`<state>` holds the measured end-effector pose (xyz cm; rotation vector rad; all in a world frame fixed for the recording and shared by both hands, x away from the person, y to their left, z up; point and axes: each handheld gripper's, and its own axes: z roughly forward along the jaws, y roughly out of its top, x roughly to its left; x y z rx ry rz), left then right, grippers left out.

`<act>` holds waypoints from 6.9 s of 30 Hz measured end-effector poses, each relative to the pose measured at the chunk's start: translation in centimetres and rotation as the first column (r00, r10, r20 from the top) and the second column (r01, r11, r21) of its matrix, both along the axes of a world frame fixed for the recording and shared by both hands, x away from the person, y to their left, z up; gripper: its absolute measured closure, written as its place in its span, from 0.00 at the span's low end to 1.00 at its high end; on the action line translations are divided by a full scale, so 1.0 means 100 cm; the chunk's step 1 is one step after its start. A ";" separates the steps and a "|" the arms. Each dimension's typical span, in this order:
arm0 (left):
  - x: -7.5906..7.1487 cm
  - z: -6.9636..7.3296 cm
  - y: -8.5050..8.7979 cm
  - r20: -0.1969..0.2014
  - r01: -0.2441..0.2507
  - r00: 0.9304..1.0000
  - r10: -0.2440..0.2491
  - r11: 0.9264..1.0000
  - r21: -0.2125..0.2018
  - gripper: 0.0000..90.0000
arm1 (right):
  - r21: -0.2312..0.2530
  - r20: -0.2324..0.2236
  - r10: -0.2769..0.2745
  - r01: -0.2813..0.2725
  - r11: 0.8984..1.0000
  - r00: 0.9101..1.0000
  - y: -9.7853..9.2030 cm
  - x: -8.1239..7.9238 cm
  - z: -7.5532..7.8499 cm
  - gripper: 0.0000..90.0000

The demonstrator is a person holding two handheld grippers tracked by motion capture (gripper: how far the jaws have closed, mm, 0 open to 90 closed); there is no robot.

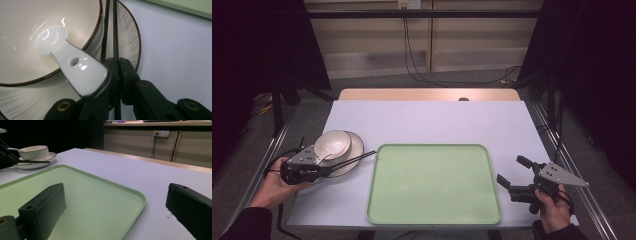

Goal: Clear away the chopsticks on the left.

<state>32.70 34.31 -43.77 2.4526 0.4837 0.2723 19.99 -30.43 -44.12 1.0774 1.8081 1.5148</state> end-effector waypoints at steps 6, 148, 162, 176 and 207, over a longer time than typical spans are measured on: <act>-0.003 0.002 0.001 -0.017 -0.041 0.999 0.040 0.998 -0.042 0.96 | 0.000 0.000 -0.002 0.002 1.000 1.000 0.000 0.000 0.000 0.02; -0.079 -0.005 -0.137 -0.102 -0.414 0.907 0.409 0.821 -0.394 0.42 | -0.002 0.021 0.039 -0.039 0.999 0.999 0.000 0.000 0.001 0.02; -0.097 0.004 -0.094 0.061 -0.277 0.939 0.339 0.849 -0.450 0.10 | -0.002 0.022 0.032 -0.032 0.999 0.999 0.000 0.000 0.001 0.02; -0.099 0.010 -0.033 0.046 -0.327 0.921 0.388 0.830 -0.451 0.16 | -0.006 0.022 0.036 -0.035 0.999 0.999 0.000 0.000 0.001 0.02; -0.023 -0.003 0.032 -0.006 -0.327 0.943 0.332 0.923 -0.204 0.68 | -0.013 0.021 0.032 -0.031 0.999 0.999 0.000 0.000 0.001 0.02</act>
